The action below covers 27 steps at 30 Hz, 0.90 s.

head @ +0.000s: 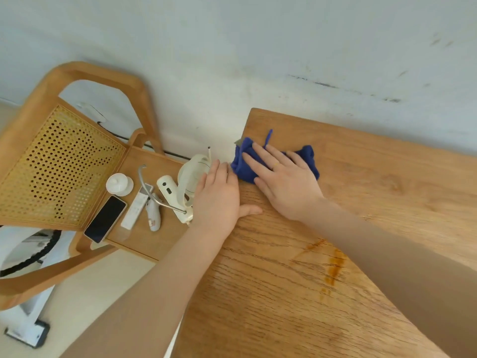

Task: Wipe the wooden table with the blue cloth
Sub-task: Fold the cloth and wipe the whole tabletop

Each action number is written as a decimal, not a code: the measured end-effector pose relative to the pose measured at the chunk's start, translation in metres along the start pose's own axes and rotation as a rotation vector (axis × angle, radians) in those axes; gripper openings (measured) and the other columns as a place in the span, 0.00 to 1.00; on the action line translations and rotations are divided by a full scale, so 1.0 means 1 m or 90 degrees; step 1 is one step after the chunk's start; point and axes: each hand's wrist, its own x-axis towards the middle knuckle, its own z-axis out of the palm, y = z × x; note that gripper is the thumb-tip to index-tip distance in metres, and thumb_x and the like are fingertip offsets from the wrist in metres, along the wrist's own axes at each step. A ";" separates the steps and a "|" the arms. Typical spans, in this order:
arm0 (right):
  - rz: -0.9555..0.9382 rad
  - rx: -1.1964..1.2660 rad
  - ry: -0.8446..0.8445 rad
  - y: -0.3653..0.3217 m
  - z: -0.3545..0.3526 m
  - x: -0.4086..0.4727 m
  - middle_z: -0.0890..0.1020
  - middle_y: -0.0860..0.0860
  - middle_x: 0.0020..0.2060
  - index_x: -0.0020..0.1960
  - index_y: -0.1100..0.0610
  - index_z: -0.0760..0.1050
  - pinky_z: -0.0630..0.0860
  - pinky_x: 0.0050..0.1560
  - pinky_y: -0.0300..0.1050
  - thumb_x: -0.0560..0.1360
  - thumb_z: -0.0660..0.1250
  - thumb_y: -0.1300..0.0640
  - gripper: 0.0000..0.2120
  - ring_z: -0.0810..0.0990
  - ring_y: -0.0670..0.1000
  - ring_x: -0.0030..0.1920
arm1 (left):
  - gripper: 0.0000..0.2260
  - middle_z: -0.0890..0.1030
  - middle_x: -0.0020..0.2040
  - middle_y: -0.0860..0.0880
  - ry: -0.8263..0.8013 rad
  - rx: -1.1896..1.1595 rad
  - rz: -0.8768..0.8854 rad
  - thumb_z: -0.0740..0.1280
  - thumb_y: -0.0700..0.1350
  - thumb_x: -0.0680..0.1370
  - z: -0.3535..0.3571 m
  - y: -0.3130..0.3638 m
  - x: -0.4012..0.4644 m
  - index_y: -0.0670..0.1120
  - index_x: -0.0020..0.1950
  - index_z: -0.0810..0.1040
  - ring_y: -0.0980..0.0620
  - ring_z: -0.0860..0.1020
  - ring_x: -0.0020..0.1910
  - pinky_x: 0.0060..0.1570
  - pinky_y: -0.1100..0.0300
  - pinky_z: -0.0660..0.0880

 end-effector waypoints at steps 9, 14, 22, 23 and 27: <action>0.167 0.067 0.081 0.051 -0.007 0.079 0.60 0.48 0.74 0.73 0.47 0.60 0.50 0.71 0.53 0.81 0.49 0.50 0.20 0.57 0.53 0.73 | 0.49 0.53 0.77 0.46 -0.015 -0.091 -0.015 0.66 0.67 0.66 0.000 0.000 0.002 0.43 0.77 0.47 0.48 0.53 0.75 0.71 0.54 0.56; 0.107 0.134 0.096 0.033 -0.010 0.039 0.61 0.51 0.73 0.70 0.53 0.67 0.57 0.68 0.51 0.81 0.48 0.51 0.20 0.58 0.54 0.73 | 0.48 0.58 0.75 0.48 -0.045 -0.140 -0.044 0.66 0.65 0.68 -0.004 0.006 -0.007 0.46 0.77 0.45 0.47 0.67 0.68 0.56 0.52 0.71; -0.102 0.110 0.063 0.029 0.009 -0.030 0.72 0.51 0.67 0.64 0.53 0.74 0.63 0.65 0.54 0.77 0.51 0.48 0.21 0.68 0.57 0.68 | 0.47 0.58 0.75 0.46 -0.068 -0.155 -0.054 0.67 0.63 0.70 -0.002 0.005 -0.002 0.46 0.77 0.43 0.46 0.67 0.69 0.56 0.53 0.72; -0.097 0.114 0.082 0.037 0.010 -0.018 0.72 0.53 0.67 0.64 0.54 0.74 0.65 0.65 0.57 0.77 0.52 0.49 0.21 0.68 0.58 0.68 | 0.47 0.57 0.75 0.47 -0.069 -0.151 -0.056 0.67 0.63 0.70 -0.001 0.005 -0.001 0.46 0.77 0.43 0.46 0.66 0.70 0.58 0.53 0.71; 0.098 0.131 0.170 0.071 0.001 0.027 0.59 0.53 0.74 0.66 0.52 0.72 0.60 0.70 0.55 0.79 0.59 0.54 0.16 0.56 0.56 0.74 | 0.48 0.62 0.73 0.46 -0.029 -0.075 -0.062 0.66 0.66 0.67 0.001 0.007 0.001 0.45 0.77 0.47 0.45 0.62 0.70 0.63 0.52 0.66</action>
